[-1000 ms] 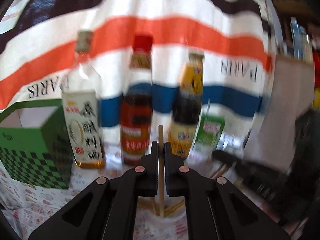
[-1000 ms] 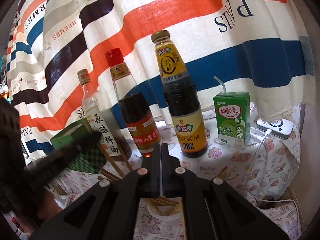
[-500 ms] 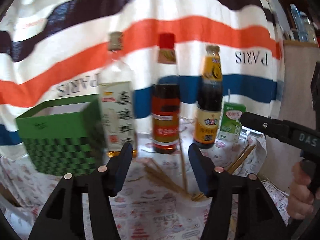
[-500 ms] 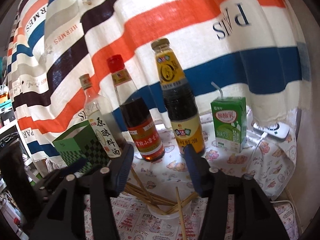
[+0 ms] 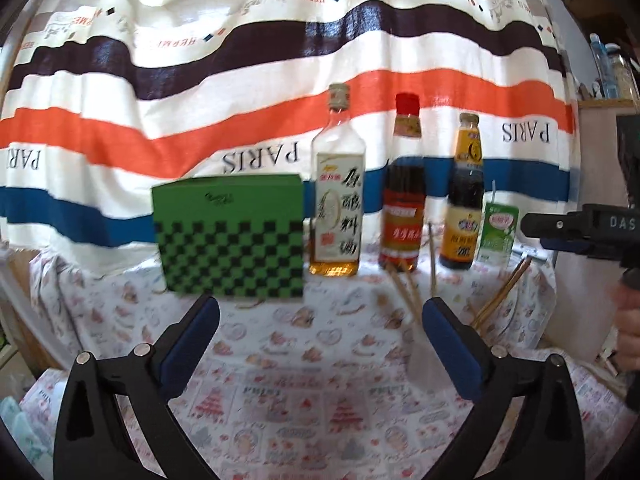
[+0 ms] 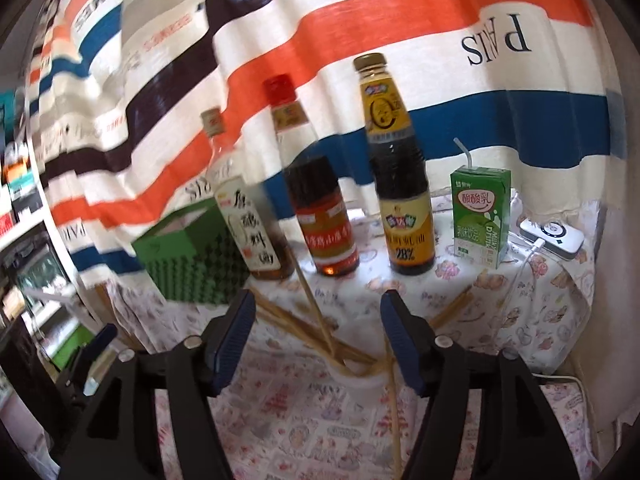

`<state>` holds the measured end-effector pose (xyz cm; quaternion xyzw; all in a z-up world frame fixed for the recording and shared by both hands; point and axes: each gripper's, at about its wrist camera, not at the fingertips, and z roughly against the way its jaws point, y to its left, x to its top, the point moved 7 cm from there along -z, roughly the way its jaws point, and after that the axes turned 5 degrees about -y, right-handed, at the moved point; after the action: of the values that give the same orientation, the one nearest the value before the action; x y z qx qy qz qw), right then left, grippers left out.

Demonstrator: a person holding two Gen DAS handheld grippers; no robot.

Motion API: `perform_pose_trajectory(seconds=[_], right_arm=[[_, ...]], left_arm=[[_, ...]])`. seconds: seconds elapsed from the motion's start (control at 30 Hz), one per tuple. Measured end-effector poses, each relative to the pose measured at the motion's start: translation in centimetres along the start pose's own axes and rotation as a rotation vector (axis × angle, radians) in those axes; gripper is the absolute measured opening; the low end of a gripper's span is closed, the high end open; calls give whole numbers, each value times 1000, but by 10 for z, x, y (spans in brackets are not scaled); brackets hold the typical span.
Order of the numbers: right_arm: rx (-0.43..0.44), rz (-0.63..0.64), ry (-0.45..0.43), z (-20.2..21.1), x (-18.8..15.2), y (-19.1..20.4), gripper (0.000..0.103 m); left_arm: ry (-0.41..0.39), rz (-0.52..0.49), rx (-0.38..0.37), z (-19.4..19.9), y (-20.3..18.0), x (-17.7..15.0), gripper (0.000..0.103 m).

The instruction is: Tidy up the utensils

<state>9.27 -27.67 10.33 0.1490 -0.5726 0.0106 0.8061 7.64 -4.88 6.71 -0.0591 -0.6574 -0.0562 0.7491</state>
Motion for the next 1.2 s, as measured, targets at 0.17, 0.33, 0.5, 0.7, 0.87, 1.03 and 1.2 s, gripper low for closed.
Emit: perform_pose_trajectory(seconds=[0.17, 0.33, 0.5, 0.7, 0.87, 1.03, 1.2], right_arm=[[-9, 13, 105, -3, -31, -12, 63], [-68, 85, 262, -19, -63, -29, 58], [-109, 107, 358, -42, -85, -42, 50], [-161, 118, 406, -75, -97, -51, 36], [-177, 110, 439, -91, -100, -59, 25], [-190, 124, 478, -105, -107, -61, 14], [-184, 115, 475, -104, -110, -61, 6]], left_arm=[[28, 68, 0, 6, 6, -30, 101], [60, 28, 46, -5, 13, -56, 101], [115, 50, 49, -19, 19, -76, 101], [104, 28, 72, -17, 14, -81, 101], [113, 36, 106, -18, 14, -83, 101], [106, 67, 104, -16, 19, -79, 101], [122, 106, 118, -18, 29, -81, 101]])
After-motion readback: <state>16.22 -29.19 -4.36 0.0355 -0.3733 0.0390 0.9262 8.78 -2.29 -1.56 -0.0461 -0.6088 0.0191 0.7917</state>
